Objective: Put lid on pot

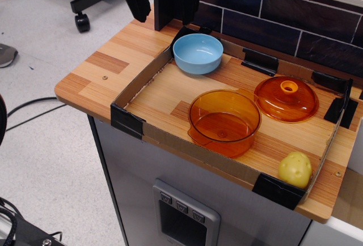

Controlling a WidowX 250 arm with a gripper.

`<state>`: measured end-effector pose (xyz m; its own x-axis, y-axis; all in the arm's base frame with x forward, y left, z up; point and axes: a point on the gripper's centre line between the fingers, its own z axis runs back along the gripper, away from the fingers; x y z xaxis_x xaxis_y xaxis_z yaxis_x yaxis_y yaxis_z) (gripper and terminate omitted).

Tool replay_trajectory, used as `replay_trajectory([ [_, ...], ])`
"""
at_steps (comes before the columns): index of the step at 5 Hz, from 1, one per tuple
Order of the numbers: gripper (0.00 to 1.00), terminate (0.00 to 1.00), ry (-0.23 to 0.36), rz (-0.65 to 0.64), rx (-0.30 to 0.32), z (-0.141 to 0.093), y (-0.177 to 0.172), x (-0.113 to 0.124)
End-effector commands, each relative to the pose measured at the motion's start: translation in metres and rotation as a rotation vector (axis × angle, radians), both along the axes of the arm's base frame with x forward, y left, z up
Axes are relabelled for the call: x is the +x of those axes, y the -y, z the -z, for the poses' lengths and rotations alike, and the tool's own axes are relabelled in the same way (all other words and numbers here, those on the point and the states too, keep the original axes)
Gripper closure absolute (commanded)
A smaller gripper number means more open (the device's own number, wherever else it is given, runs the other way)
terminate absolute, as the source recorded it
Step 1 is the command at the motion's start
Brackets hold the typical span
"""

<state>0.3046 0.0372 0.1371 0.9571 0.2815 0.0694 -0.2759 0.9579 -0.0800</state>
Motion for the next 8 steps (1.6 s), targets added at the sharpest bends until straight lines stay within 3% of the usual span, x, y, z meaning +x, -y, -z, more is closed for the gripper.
replay_trajectory([
  [1, 0.0, 0.0, 0.0, 0.0, 0.0, 0.0, 0.0, 0.0],
  [2, 0.0, 0.0, 0.047, -0.112, -0.1, 0.002, 0.026, 0.022],
  [4, 0.0, 0.0, 0.005, -0.091, -0.124, 0.017, 0.076, 0.059],
  [6, 0.0, 0.0, 0.041, -0.067, -0.113, 0.032, 0.105, 0.088],
  [8, 0.0, 0.0, 0.065, -0.005, -0.089, 0.06, 0.135, 0.095],
])
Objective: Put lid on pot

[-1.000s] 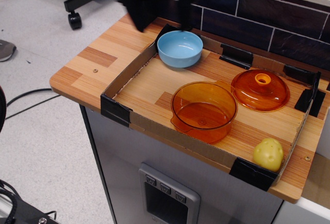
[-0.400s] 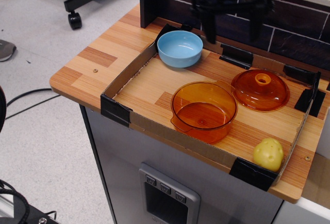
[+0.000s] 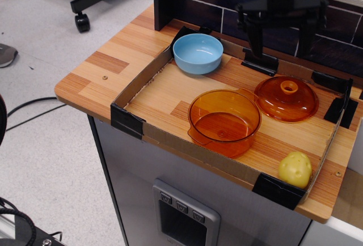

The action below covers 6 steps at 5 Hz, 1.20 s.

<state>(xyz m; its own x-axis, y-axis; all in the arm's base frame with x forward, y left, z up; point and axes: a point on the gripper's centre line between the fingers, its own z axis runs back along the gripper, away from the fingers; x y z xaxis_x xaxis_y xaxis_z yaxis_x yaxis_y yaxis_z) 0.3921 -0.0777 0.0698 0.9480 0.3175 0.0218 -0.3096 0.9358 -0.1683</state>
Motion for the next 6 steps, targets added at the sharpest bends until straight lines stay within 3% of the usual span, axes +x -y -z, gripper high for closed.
replay_trajectory([
  [1, 0.0, 0.0, 0.085, 0.058, 0.02, 0.006, 0.036, 0.004],
  [3, 0.0, 0.0, 0.064, 0.053, 0.037, 0.02, 0.037, 0.006],
  [6, 0.0, 0.0, 0.063, 0.027, 0.062, 0.021, 0.016, 0.008],
])
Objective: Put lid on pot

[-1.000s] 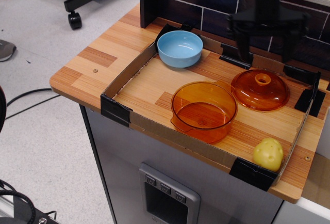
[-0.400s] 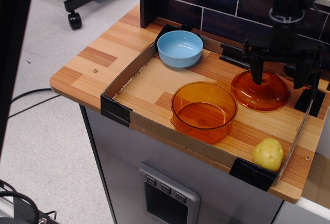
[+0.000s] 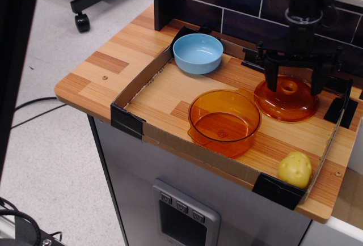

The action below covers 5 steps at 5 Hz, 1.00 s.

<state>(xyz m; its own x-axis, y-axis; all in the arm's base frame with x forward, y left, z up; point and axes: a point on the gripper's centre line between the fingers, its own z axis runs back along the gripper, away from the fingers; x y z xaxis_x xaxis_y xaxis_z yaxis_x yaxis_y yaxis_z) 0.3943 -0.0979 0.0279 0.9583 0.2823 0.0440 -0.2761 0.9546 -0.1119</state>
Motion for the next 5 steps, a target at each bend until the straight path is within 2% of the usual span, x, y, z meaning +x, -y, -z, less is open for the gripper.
replay_trajectory([
  [1, 0.0, 0.0, 0.035, -0.003, 0.013, -0.012, -0.003, 0.001],
  [2, 1.0, 0.0, 0.036, -0.003, 0.024, -0.008, 0.002, -0.003],
  [4, 1.0, 0.0, 0.041, -0.014, 0.035, -0.019, 0.005, -0.003],
  [5, 1.0, 0.0, 0.048, -0.016, 0.013, -0.032, 0.011, 0.003],
])
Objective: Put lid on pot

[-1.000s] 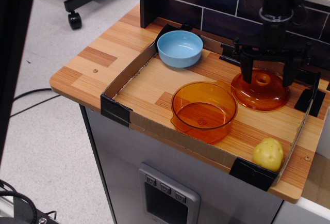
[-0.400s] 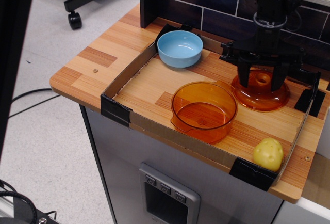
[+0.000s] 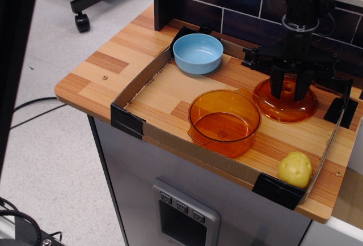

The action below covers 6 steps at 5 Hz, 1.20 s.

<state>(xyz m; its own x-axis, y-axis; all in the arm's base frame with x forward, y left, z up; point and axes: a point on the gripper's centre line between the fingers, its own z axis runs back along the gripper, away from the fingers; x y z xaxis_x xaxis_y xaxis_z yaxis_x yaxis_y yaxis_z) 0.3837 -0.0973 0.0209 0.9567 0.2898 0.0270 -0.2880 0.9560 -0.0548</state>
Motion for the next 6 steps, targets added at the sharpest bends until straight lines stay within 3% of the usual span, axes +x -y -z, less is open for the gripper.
replay_trajectory([
  [1, 1.0, 0.0, 0.073, -0.046, -0.087, -0.069, 0.02, 0.024],
  [2, 1.0, 0.0, 0.078, -0.05, -0.138, -0.102, 0.024, 0.027],
  [3, 1.0, 0.0, 0.087, -0.023, -0.168, -0.125, 0.009, 0.007],
  [6, 1.0, 0.0, 0.063, 0.161, -0.12, -0.116, -0.068, -0.085],
])
